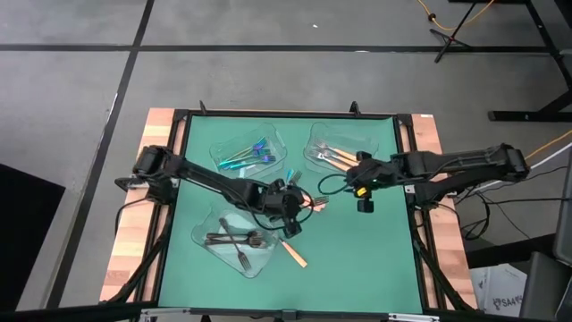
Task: Sort silverware by color (type)
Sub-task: Put the black fork into the bottom transparent bin
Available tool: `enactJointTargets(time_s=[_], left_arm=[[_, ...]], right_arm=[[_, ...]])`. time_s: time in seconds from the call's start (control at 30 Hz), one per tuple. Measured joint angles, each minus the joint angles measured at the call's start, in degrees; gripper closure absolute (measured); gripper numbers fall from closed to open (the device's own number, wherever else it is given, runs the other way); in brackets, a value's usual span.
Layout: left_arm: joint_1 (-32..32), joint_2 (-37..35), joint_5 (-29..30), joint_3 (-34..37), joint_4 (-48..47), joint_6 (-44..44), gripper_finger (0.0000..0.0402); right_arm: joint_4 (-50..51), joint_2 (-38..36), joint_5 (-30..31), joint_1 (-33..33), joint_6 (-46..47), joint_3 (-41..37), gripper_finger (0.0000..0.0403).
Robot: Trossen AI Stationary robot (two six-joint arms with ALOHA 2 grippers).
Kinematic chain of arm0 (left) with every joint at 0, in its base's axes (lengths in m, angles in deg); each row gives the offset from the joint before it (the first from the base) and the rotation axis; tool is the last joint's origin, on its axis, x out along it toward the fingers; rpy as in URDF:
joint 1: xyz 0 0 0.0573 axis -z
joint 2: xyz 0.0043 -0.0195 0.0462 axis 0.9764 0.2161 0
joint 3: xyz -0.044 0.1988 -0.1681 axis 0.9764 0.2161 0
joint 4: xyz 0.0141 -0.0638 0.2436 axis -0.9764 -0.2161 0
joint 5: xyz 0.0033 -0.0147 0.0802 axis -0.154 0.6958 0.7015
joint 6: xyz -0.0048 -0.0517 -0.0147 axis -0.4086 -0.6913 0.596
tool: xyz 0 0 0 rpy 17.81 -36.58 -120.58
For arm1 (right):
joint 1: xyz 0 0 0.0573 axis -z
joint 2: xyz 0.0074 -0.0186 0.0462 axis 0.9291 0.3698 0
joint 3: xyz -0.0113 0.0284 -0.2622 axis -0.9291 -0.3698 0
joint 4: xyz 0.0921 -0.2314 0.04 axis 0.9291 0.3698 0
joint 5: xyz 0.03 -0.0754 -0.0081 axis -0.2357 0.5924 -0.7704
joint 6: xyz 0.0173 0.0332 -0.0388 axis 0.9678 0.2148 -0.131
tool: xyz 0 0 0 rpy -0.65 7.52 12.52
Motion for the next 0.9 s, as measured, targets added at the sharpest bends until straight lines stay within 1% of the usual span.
enactJointTargets(time_s=[0.13, 0.3, 0.4, 0.5, 0.67, 0.9], left_arm=[[0.5, -4.74, -1.62, 0.02, -4.41, 4.46, 0.0392], [2.26, -11.9, -5.93, -0.02, -8.81, 10.81, 0.0392], [3.85, -16.05, -7.99, -0.04, -14.02, 13.86, 0.0392], [6.09, -19.39, -8.95, -0.07, -21.25, 14.92, 0.0392], [10.96, -22.47, -9.0, -0.07, -32.01, 14.95, 0.0392], [17.89, -22.02, -9.38, 0.0, -41.63, 13.6, 0.0392]], right_arm=[[-0.45, -1.73, -0.02, 0.0, 0.15, 0.04, 0.0267], [-3.04, -1.37, 0.0, 0.02, 1.78, 0.04, 0.0267], [-5.61, -0.44, -0.18, 0.02, 1.97, 0.01, 0.0267], [-9.16, 0.41, -0.62, 0.02, 2.02, 0.04, 0.0267], [-14.12, 2.44, -0.63, 0.0, 2.01, 0.02, 0.0267], [-21.02, 6.58, -1.81, 0.02, 2.01, 0.02, 0.0267]])
